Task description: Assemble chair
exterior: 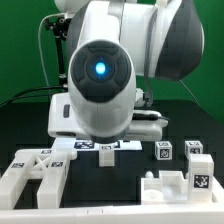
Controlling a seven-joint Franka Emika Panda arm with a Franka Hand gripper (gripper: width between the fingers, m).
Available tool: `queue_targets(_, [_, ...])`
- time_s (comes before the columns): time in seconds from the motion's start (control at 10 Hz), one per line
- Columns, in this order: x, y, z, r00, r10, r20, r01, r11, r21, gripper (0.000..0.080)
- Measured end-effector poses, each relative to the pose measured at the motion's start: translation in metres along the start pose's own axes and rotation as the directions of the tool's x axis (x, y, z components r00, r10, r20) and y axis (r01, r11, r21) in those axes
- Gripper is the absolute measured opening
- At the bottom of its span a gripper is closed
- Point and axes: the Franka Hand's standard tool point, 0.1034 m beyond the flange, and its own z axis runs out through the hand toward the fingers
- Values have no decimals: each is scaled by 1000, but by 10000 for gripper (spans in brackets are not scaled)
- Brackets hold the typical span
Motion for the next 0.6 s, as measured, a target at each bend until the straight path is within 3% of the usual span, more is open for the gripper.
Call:
queue_targets(0.3, [5, 2, 2, 1000, 10, 2, -10, 1000, 2, 649])
queue_targets(0.6, [12, -5, 26, 999, 39, 24, -39, 999, -4, 649])
